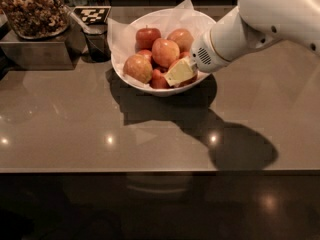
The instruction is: Pick apple from white bowl
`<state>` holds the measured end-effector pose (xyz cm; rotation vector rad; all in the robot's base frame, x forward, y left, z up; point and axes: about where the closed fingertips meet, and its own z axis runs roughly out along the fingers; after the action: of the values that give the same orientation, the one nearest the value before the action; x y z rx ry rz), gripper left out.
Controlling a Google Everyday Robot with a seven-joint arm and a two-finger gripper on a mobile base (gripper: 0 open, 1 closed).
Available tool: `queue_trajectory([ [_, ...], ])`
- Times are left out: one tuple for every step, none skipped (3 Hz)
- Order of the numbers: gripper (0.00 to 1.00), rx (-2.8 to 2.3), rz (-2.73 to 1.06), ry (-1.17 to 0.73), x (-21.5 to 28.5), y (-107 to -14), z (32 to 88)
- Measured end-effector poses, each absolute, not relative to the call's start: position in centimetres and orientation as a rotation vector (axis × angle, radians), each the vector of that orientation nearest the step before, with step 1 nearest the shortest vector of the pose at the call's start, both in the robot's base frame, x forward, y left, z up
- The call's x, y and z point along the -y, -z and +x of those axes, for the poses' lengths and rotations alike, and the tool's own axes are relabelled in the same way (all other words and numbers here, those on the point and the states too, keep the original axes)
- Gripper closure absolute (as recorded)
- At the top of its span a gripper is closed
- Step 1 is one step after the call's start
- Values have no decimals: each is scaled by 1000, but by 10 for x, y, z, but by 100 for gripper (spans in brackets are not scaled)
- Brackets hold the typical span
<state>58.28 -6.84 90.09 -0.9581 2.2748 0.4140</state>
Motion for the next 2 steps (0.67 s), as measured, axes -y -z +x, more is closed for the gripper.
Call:
queue_trajectory([
  [100,-2226,-1005,-527,66,-918,583],
  [100,-2121,-1114,-772,69,-935,584],
])
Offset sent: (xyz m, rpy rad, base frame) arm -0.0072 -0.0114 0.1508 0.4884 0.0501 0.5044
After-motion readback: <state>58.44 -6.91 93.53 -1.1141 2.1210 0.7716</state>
